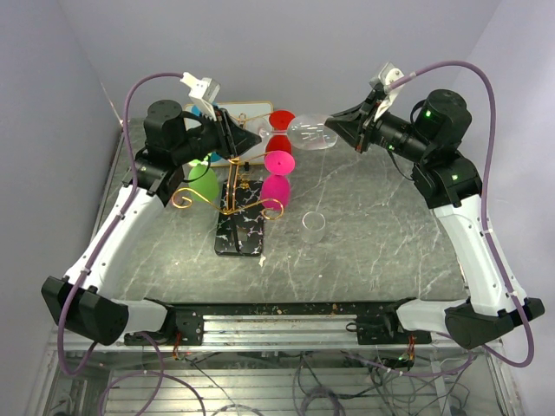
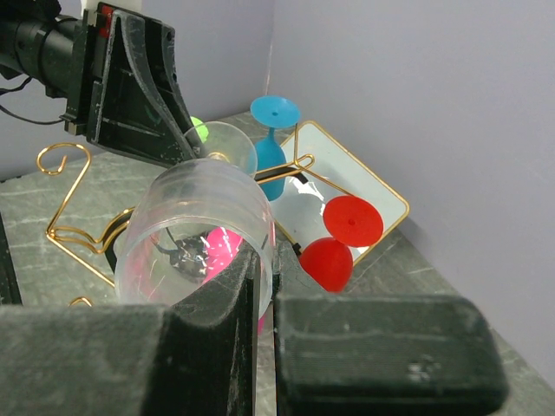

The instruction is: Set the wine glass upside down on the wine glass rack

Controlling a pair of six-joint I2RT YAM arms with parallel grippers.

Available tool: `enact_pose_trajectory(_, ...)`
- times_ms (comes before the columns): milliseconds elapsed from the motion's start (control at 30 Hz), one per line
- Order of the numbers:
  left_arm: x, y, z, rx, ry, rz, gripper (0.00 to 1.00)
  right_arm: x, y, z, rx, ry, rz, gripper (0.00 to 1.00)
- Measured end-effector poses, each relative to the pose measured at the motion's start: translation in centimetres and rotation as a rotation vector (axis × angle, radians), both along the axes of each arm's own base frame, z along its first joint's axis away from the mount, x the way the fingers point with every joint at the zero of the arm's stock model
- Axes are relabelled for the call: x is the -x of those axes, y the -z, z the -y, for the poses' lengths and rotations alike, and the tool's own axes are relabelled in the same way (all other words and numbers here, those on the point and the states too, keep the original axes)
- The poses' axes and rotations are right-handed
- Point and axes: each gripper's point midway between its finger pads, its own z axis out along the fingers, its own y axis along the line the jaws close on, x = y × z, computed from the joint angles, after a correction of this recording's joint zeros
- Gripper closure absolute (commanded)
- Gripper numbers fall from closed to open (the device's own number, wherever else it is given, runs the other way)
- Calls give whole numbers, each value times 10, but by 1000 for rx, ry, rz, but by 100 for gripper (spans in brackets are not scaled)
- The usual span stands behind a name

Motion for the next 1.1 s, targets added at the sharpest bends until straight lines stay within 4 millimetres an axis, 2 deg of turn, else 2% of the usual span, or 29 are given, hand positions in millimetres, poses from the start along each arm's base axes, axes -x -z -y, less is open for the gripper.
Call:
enact_pose_trajectory(100,0,-1,1,7,6,1,75,0,0,0,-1,-2,3,100)
enact_pose_trajectory(300,1,-4,3,24,16,-5,92,-1,2,-1,-2,-3,6,100)
enact_pose_trajectory(433,0,-6,4,39,14,-6,93,1,2,0,-2,-4,17,99)
enact_pose_trajectory(667,-2,-4,1,40,-11,-2,93,5,4,1,13,-6,30,74)
enact_pose_trajectory(800,-6,-3,-4,21,-40,8,93,8,-2,6,18,12,65,62)
enact_pose_trajectory(1100,-11,5,-16,-28,-105,15,93,8,-6,14,32,52,98,50)
